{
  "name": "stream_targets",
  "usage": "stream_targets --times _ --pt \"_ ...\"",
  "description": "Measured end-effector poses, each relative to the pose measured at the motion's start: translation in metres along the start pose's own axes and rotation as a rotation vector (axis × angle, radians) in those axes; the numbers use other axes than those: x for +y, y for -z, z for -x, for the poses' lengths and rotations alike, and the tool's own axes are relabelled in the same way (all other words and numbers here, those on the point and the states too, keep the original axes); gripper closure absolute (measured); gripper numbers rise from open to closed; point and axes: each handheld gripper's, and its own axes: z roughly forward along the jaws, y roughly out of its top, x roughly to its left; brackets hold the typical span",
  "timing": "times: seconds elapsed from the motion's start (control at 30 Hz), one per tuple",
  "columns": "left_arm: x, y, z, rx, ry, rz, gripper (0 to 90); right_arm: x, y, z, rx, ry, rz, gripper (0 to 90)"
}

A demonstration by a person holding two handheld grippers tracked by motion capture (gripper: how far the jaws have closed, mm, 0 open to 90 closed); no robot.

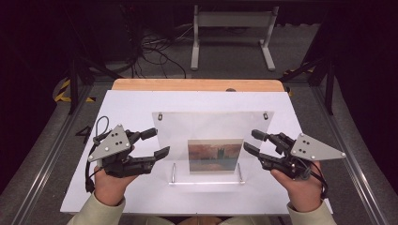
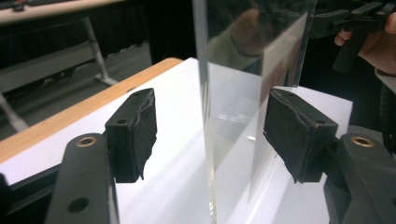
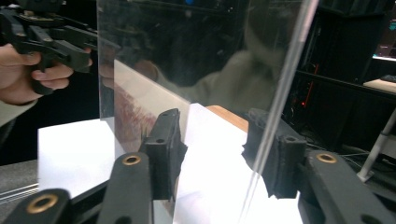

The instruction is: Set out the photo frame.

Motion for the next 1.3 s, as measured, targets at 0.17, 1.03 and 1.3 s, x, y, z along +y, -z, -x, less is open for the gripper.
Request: stream_targets --times 0.17,1.03,1.3 --pt "-0.013 0.001 -0.009 0.013 0.05 -0.018 32.5 -0.007 -0.01 0.011 0.007 -0.026 0.029 41.6" --pt "-0.067 0.027 -0.038 0.139 0.071 -0.038 19.2 -0.022 0.034 0.049 -0.12 -0.091 -0.102 26.4" --pt "-0.091 0.037 -0.051 0.194 0.068 -0.062 17.6 -0.049 0.047 0.065 -0.178 -0.152 -0.196 24.8"
